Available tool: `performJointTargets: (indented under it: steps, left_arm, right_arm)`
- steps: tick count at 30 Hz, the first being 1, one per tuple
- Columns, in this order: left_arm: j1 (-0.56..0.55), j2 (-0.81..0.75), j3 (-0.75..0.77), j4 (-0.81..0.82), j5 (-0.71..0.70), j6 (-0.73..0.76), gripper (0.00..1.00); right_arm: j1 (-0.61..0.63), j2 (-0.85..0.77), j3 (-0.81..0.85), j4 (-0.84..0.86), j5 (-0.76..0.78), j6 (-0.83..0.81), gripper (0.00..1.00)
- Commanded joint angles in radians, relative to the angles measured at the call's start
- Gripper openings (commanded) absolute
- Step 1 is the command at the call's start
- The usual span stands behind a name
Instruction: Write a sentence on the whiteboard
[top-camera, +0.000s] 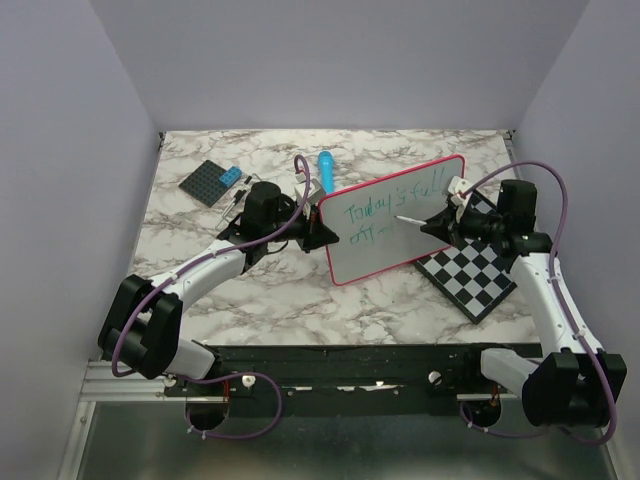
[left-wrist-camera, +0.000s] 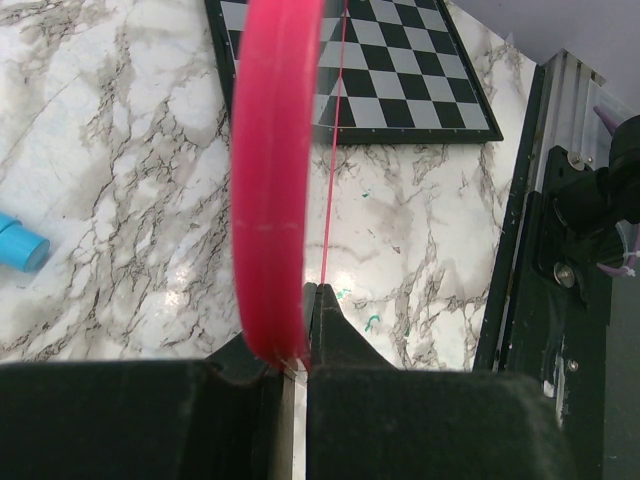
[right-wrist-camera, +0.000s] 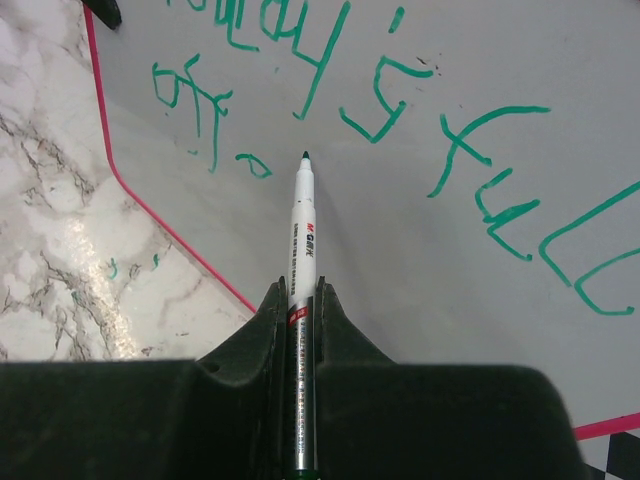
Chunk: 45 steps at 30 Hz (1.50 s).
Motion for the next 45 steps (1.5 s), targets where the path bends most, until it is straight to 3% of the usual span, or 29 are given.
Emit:
performJointTargets:
  steps: [1, 16, 45]
  left_arm:
    - [-0.009, 0.024, -0.019, -0.168, -0.047, 0.074, 0.0]
    - [-0.009, 0.029, -0.019, -0.166, -0.047, 0.074, 0.0]
    - [-0.009, 0.026, -0.018, -0.174, -0.048, 0.08, 0.0]
  right_arm:
    - [-0.002, 0.022, 0.029, 0.023, -0.016, 0.019, 0.0]
    - [0.021, 0.077, 0.055, 0.031, -0.026, 0.033, 0.0]
    - [0.027, 0.071, 0.017, -0.087, 0.051, -0.088, 0.01]
